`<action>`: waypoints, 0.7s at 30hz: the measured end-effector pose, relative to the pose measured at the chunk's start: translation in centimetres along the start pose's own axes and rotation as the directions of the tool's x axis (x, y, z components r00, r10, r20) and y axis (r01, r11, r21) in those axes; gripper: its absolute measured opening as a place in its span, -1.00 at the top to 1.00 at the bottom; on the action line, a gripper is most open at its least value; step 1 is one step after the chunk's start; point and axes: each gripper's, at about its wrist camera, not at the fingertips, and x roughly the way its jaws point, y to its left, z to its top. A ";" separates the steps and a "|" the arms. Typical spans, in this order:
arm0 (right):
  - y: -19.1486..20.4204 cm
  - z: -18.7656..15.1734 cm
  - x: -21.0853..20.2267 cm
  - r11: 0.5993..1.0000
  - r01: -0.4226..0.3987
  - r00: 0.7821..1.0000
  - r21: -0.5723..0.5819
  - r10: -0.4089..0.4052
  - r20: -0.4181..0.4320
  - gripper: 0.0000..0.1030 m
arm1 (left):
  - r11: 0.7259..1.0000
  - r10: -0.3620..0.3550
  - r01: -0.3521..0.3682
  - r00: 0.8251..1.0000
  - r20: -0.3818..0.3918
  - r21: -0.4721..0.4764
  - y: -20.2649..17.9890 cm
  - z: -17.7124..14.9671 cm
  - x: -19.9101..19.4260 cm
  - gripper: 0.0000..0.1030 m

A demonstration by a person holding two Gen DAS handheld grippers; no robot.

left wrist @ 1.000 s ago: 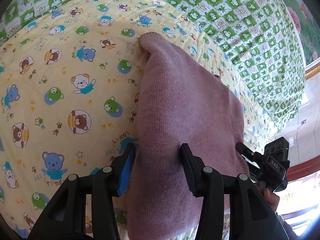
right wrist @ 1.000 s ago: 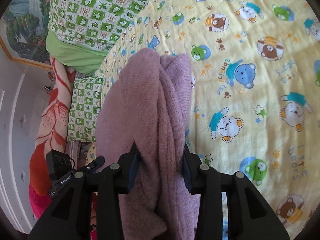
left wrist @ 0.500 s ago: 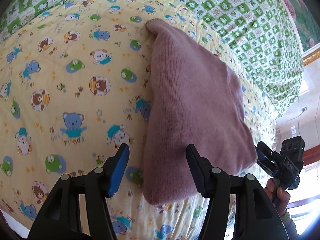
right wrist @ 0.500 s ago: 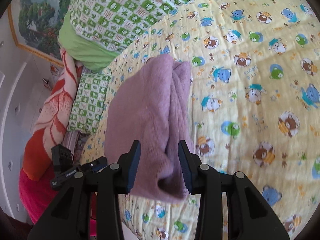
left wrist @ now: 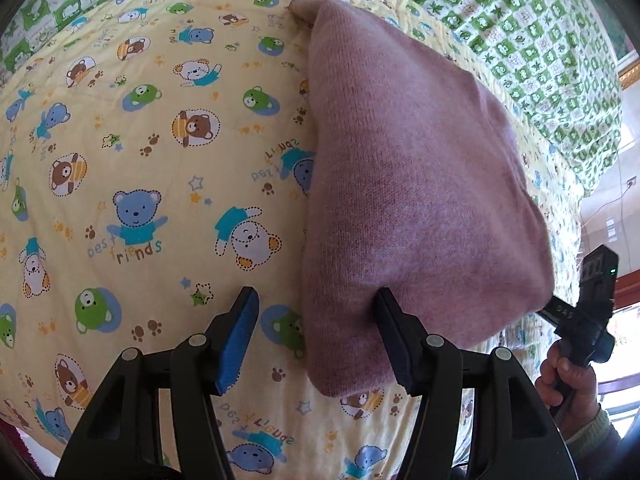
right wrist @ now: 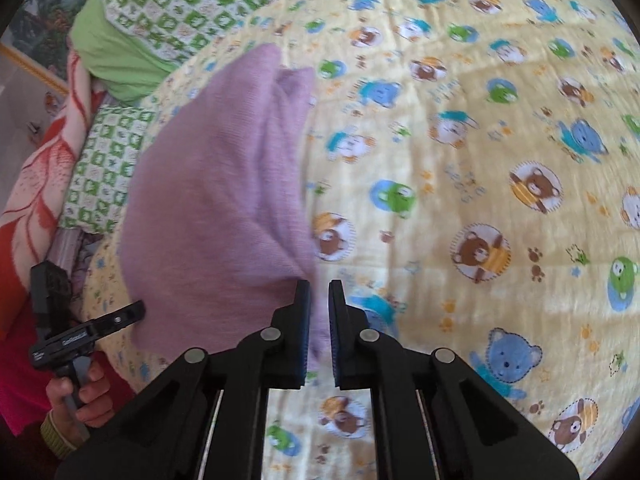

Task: Fold small clothes
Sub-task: 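Open both grippers and lift them away from the folded sweater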

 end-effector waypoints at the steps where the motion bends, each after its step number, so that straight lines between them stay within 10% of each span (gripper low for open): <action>1: -0.6 -0.2 0.5 0.999 0.040 0.999 0.010 -0.040 -0.018 0.81 | 1.000 -0.003 0.003 1.000 0.001 -0.001 0.0 0.0 -0.1 -0.19; 21: 6.0 -4.3 -6.9 0.979 0.025 0.985 -0.202 0.010 0.171 0.63 | 0.976 0.150 -0.183 0.959 0.241 0.119 -1.7 -4.8 -7.1 -0.40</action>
